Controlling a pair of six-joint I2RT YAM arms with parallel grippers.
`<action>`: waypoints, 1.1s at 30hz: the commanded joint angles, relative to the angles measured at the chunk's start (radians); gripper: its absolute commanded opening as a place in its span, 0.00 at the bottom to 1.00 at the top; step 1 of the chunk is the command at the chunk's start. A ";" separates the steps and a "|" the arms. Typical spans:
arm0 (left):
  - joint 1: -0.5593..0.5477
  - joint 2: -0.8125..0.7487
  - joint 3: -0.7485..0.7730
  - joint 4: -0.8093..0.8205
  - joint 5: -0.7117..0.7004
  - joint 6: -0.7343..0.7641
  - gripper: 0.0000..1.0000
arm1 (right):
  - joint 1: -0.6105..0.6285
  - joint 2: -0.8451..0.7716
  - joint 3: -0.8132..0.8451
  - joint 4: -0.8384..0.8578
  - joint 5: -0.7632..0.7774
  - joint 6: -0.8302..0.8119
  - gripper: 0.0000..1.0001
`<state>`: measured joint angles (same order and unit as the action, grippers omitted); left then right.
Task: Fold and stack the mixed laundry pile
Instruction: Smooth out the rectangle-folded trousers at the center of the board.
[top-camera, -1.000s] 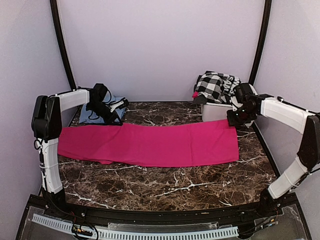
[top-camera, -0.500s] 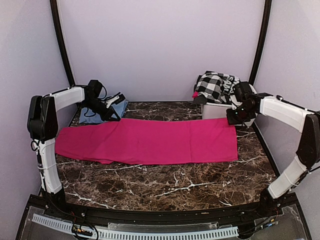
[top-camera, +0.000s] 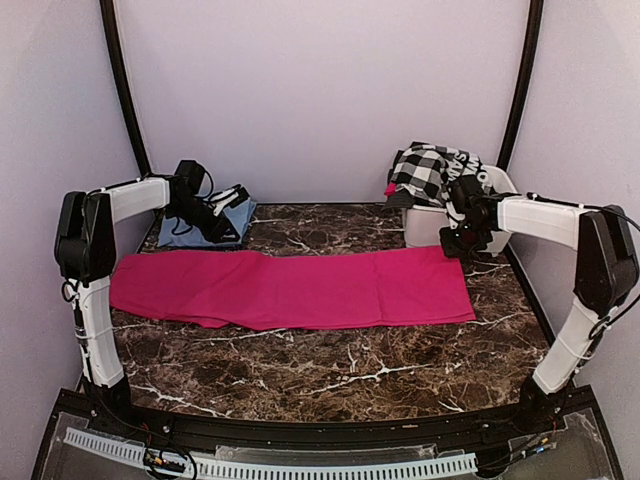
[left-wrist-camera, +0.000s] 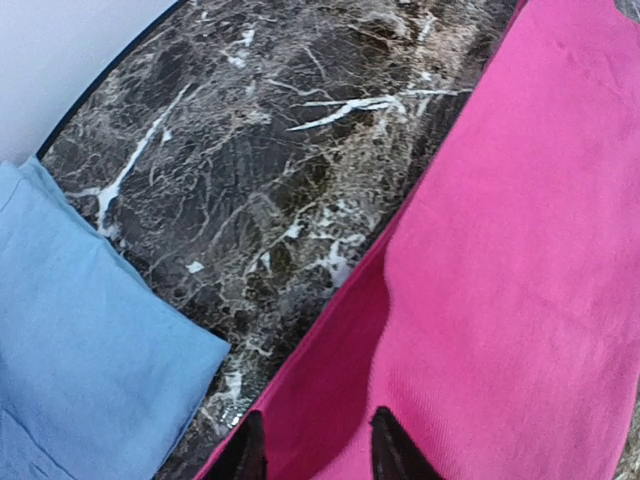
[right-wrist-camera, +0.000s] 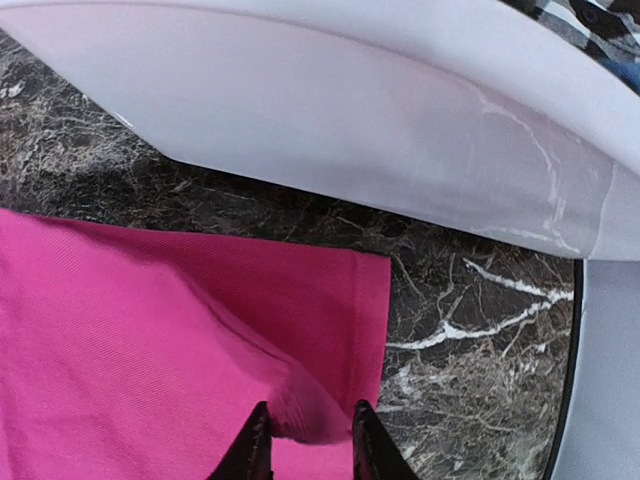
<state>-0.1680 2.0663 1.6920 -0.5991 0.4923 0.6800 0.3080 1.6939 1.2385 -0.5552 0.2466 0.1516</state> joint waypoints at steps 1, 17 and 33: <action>-0.023 -0.034 -0.001 0.038 -0.071 -0.061 0.52 | 0.014 -0.006 0.018 -0.017 0.088 0.015 0.42; -0.217 -0.206 -0.279 0.259 -0.287 -0.512 0.75 | 0.060 -0.065 -0.154 0.072 -0.240 0.053 0.40; -0.298 -0.213 -0.561 0.266 -0.343 -0.830 0.64 | 0.045 -0.142 -0.243 0.010 -0.294 0.233 0.35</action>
<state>-0.4545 1.8858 1.1812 -0.3408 0.1913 -0.0898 0.3660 1.6749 1.0332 -0.5144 -0.0345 0.2821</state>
